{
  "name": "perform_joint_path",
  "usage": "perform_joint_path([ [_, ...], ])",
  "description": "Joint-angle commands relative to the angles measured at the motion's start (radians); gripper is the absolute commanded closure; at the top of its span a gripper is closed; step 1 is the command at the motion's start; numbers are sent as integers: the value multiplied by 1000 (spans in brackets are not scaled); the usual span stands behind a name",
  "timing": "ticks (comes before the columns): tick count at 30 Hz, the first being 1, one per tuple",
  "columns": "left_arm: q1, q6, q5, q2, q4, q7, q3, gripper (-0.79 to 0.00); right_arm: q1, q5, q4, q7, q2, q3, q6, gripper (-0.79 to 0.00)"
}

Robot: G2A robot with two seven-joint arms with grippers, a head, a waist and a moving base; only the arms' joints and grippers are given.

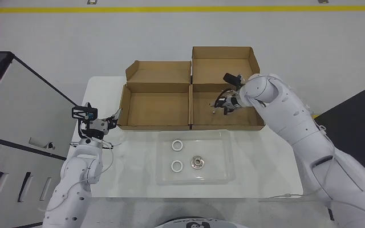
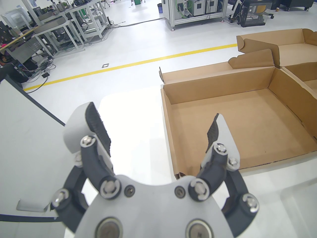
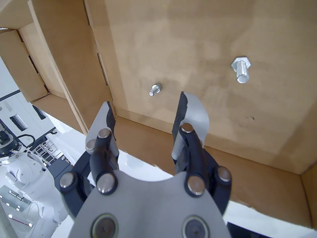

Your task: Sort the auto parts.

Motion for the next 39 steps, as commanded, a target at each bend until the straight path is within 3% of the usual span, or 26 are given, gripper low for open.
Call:
perform_joint_path([
  [1, 0, 0, 0, 0, 0, 0, 0, -785, -14, -5, -45, 0, 12, 27, 8, -720],
  [3, 0, 0, 0, 0, 0, 0, 0, -785, -31, -13, -95, 2, 25, 56, 16, -785],
  [16, 0, 0, 0, 0, 0, 0, 0, -785, -222, 79, -468, 0, 99, 298, -23, -785],
  [25, 0, 0, 0, 0, 0, 0, 0, -785, -393, 284, -685, -21, 132, 509, -70, -785],
  [39, 0, 0, 0, 0, 0, 0, 0, -785, -715, 601, -911, -66, 162, 882, -167, -785],
])
